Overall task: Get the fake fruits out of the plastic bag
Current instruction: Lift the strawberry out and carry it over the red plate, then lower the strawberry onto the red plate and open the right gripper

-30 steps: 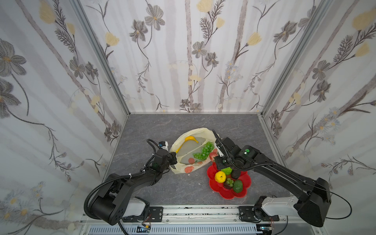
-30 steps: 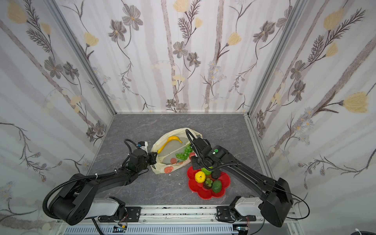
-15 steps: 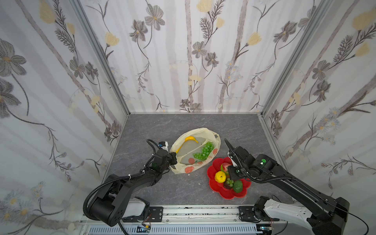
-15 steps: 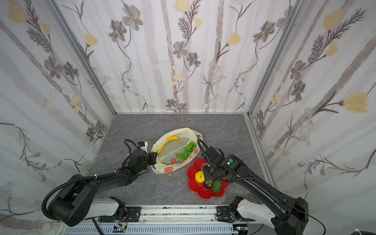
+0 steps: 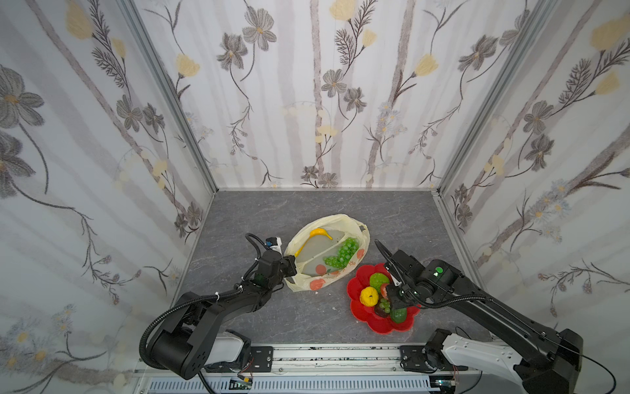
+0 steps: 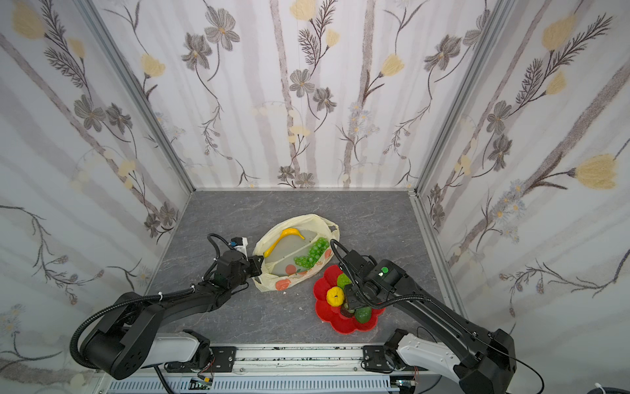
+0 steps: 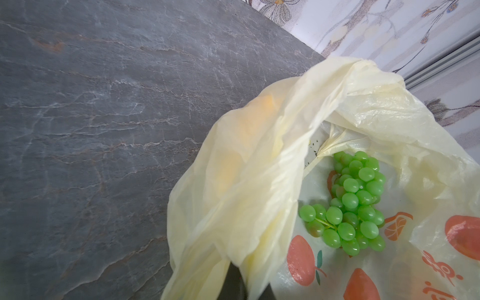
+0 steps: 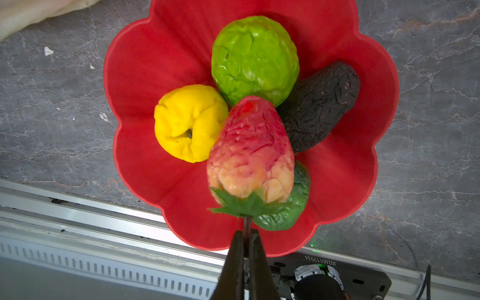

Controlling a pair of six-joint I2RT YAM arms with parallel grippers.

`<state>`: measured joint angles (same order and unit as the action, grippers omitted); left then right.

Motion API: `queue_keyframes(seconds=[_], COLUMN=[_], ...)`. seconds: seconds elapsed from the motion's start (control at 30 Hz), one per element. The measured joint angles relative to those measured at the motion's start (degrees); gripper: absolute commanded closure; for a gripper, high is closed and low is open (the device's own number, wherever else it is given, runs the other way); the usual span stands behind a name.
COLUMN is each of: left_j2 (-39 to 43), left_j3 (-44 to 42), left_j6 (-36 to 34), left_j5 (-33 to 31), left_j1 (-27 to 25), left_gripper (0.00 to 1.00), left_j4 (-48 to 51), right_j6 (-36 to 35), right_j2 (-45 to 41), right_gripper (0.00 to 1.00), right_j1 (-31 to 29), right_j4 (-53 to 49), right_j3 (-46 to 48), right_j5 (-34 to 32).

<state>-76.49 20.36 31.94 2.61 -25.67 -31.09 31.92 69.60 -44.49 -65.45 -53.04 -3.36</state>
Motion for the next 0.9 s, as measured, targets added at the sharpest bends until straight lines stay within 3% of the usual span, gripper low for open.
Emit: queue_keyframes(seconds=[0.7, 0.9], left_j2=[-0.68, -0.81], left_j3=[0.00, 0.00], left_j6=[0.02, 0.02], left_j5=[0.00, 0.00], left_j1=[0.00, 0.00], left_gripper=[1.00, 1.00], left_j4=[0.04, 0.04], right_j6=[-2.03, -2.45], right_j2=[5.42, 7.15], right_gripper=[0.96, 0.88], right_j1=[-0.02, -0.02], right_j4=[-0.70, -0.42], right_j3=[-0.70, -1.31], right_j5=[0.20, 0.13])
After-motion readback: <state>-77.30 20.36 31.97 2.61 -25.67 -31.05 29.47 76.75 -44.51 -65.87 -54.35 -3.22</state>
